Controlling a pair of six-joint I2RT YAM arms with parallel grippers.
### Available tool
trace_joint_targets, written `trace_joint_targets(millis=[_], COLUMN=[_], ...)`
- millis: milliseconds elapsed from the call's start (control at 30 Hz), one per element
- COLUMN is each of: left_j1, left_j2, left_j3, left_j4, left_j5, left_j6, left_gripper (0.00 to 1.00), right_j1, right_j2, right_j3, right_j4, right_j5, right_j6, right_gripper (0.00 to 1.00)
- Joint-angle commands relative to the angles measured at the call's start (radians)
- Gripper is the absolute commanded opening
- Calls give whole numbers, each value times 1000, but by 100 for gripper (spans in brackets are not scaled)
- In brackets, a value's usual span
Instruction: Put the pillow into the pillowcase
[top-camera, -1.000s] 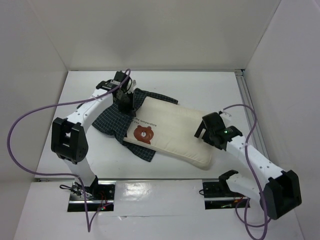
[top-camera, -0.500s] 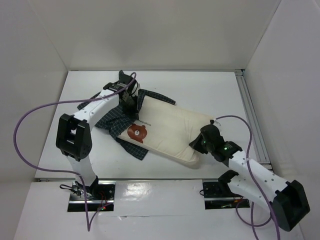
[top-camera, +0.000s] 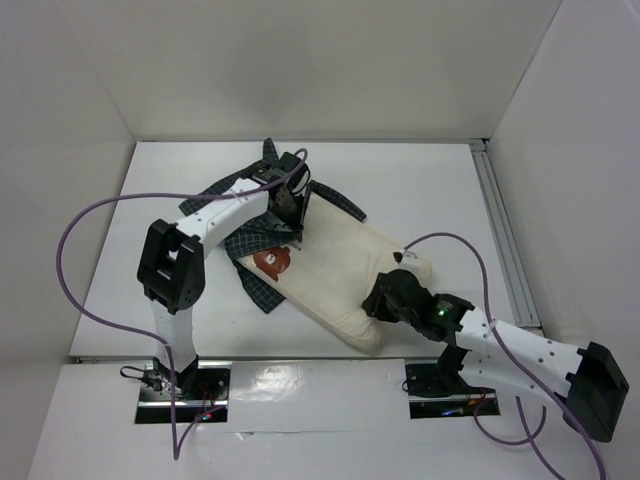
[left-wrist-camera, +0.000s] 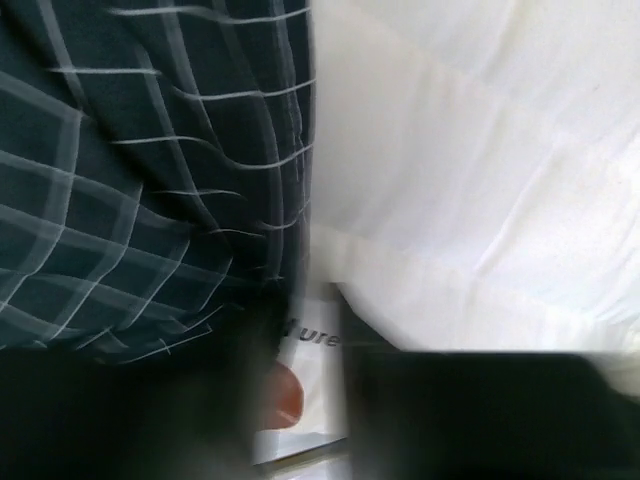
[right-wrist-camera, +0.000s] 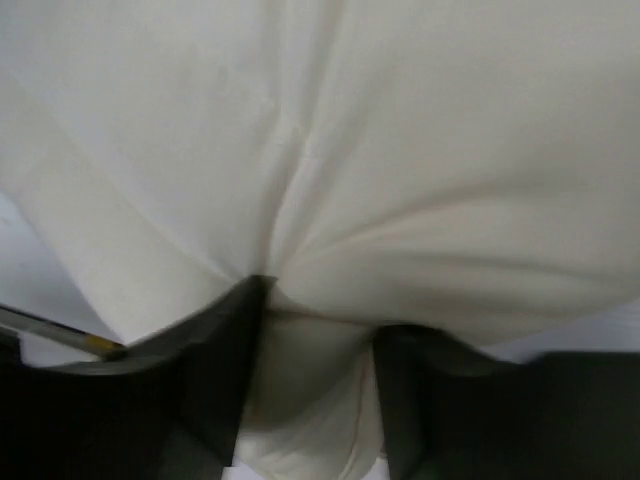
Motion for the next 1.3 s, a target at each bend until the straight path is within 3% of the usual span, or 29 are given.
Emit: trace_joint_targets(millis=[0,33,133,300,567,633,867,1033,1133,1267], left_j1=[11,26,66,198,466,476,476,476,476,466], left_j2=[-19,-36,-117,-265,-570,-599,-768,-836,-823,-759], left_j3=[43,55,86,27,-378,-446,-941,-1101,-1190,-1224], left_j4=[-41,-41,-76,-92,80,106,359,548,693,769], left_j5=[34,18,-40,-98,6,6,63,36,79,93], left_j6=[-25,-25,-12,-46,-147,-199,-417,-457,-480,-492], left_gripper=[60,70,100,96,96,96,92,91,84,77], right_j1=[24,24,24,24,47,65,147,147,147,147], right_j2=[74,120,177,215,410,433,625,688,708,729], right_j3=[117,146,271,429,602,618,759,800,809,829], right_j4=[60,-10,-127,-206,-168,-105,6,42,43,43], right_j5=[37,65,212,328,291,256,150,93,81,70], right_j6=[-101,-122,-195,-328,-472,-535,-652,-684,-693,-704], right_gripper=[62,84,100,100,100,100,100,100,100,100])
